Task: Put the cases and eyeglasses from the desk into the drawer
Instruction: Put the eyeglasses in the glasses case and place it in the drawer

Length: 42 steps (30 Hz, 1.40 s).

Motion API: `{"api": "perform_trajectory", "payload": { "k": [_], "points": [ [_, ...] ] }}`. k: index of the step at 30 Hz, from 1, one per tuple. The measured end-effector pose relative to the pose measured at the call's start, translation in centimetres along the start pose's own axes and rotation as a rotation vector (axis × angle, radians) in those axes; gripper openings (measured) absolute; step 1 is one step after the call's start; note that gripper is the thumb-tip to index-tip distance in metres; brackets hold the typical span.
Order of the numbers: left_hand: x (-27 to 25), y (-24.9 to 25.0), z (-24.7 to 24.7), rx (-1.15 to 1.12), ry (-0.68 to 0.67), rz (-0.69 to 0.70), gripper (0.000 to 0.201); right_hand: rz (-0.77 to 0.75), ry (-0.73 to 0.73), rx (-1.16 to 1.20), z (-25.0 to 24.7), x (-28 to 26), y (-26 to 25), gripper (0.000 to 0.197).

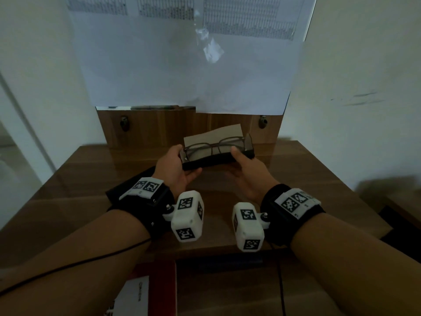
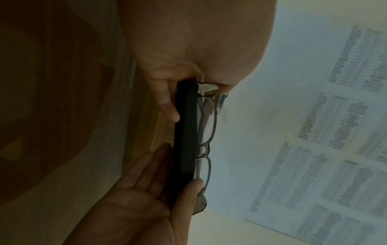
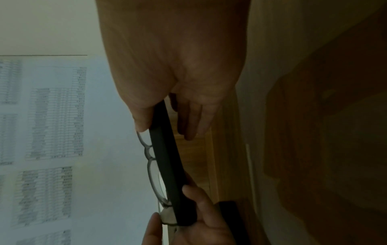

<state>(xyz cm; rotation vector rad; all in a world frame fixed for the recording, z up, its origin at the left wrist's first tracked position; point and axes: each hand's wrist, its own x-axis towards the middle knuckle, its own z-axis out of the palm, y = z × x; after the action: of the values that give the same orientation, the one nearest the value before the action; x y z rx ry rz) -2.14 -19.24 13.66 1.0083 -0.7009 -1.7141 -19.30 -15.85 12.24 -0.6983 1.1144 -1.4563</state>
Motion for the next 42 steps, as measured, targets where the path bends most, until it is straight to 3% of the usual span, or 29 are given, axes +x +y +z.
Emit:
{"api": "perform_trajectory", "payload": {
  "k": [8,21,29,33,36,42],
  "points": [
    [-1.7,0.0,0.4,0.015,-0.054,0.007,0.024,-0.077,-0.127,0.242,1.0,-1.7,-0.5,0.045],
    [-1.0,0.5,-0.8,0.14,-0.106,-0.118,0.07,-0.022,-0.142,0.275,0.1,-2.7,-0.2,0.042],
    [-1.2,0.9,-0.8,0.189,-0.077,-0.074,0.029,0.039,-0.081,0.333,0.2,-2.5,0.4,0.04],
    [-1.3,0.8,-0.6,0.263,-0.115,-0.018,0.024,0.059,-0.036,0.356,0.0,-2.3,0.8,0.04],
    [-1.6,0.7,-0.5,0.381,-0.159,0.077,0.029,0.089,-0.025,0.37,-0.2,-2.1,1.0,0.043],
    [-2.3,0.3,-0.2,0.788,-0.227,0.302,0.015,0.106,-0.063,0.387,-0.4,-2.5,0.8,0.066]
  ]
}}
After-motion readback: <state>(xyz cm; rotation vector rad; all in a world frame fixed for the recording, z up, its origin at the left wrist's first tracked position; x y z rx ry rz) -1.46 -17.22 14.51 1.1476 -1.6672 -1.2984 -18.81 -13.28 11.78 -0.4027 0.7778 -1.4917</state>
